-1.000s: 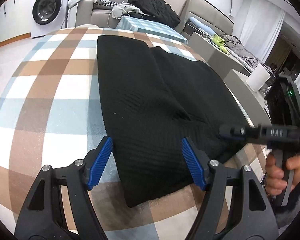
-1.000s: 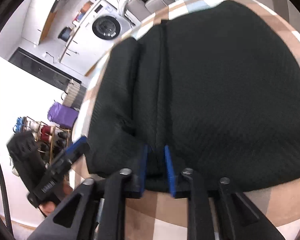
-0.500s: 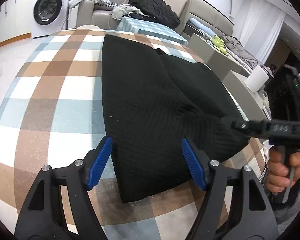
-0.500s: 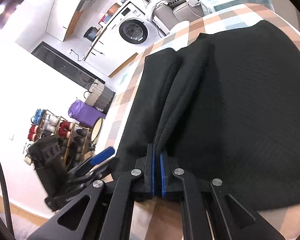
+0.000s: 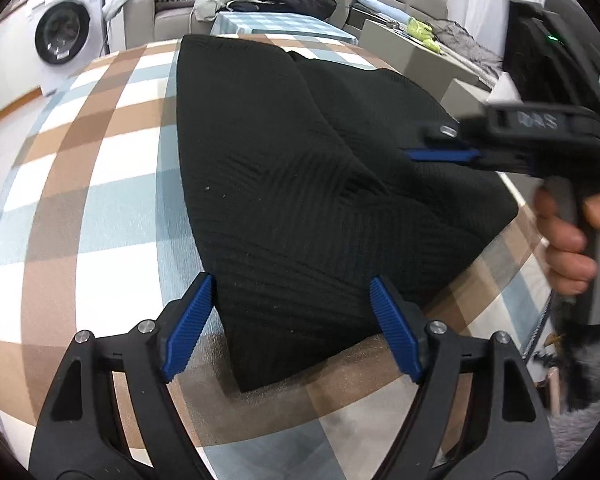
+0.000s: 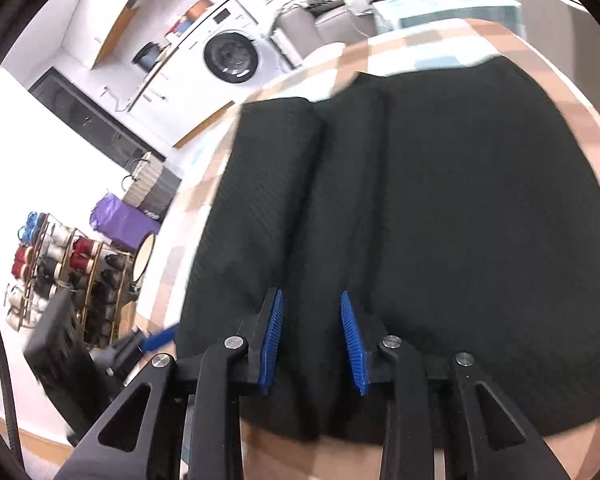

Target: Fold small clothes

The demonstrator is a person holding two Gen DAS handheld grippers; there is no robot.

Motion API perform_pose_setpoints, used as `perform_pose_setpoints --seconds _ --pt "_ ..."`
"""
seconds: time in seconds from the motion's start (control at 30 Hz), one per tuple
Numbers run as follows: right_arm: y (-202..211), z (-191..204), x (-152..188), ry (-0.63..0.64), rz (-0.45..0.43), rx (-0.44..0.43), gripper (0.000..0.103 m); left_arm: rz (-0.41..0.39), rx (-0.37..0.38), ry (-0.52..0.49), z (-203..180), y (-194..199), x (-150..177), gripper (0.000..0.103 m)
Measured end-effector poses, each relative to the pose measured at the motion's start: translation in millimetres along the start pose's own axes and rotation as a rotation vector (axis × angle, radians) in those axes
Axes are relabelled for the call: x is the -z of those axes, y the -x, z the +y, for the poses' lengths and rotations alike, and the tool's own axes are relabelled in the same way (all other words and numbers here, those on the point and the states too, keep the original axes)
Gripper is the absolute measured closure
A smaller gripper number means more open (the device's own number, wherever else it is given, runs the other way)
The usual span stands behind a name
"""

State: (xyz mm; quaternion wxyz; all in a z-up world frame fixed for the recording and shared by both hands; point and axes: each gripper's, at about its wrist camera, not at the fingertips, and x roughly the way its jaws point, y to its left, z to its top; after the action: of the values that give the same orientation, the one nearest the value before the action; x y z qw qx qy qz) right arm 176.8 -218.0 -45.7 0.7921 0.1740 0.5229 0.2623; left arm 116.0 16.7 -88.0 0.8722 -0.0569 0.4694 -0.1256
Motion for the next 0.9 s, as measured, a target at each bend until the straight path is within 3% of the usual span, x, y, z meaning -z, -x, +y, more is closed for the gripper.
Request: perform_pose_setpoints --seconds 0.03,0.2,0.27,0.33,0.4,0.53,0.6,0.7,0.8,0.9 --pt "-10 1 -5 -0.001 0.011 -0.01 0.064 0.0 0.013 0.019 4 1 0 0.027" --pt "-69 5 -33 -0.043 0.071 -0.027 0.066 -0.044 0.032 0.086 19 14 -3 0.027" --pt "-79 8 -42 -0.028 0.055 -0.003 0.093 -0.082 0.028 0.122 28 23 -7 0.027" --pt "-65 18 -50 0.012 0.005 -0.018 0.096 -0.106 0.034 0.153 35 31 -10 0.027" --pt "-35 39 -57 0.116 -0.09 0.026 0.096 -0.121 0.055 0.159 38 37 -15 0.027" --pt "-3 40 -60 0.106 -0.145 0.121 0.096 -0.119 0.09 0.124 32 35 -23 0.025" --pt "-14 28 -60 0.106 -0.105 0.196 0.096 -0.1 0.084 0.101 27 27 -23 0.025" --pt "-44 -2 -59 0.036 -0.023 0.237 0.096 -0.054 0.075 0.09 23 10 -19 0.025" --pt "-47 -26 -58 -0.036 -0.005 0.177 0.094 -0.034 0.054 0.097 22 2 -15 0.025" --pt "-30 -34 -42 -0.052 0.0 0.079 0.084 -0.035 0.063 0.122 29 1 -13 0.025"
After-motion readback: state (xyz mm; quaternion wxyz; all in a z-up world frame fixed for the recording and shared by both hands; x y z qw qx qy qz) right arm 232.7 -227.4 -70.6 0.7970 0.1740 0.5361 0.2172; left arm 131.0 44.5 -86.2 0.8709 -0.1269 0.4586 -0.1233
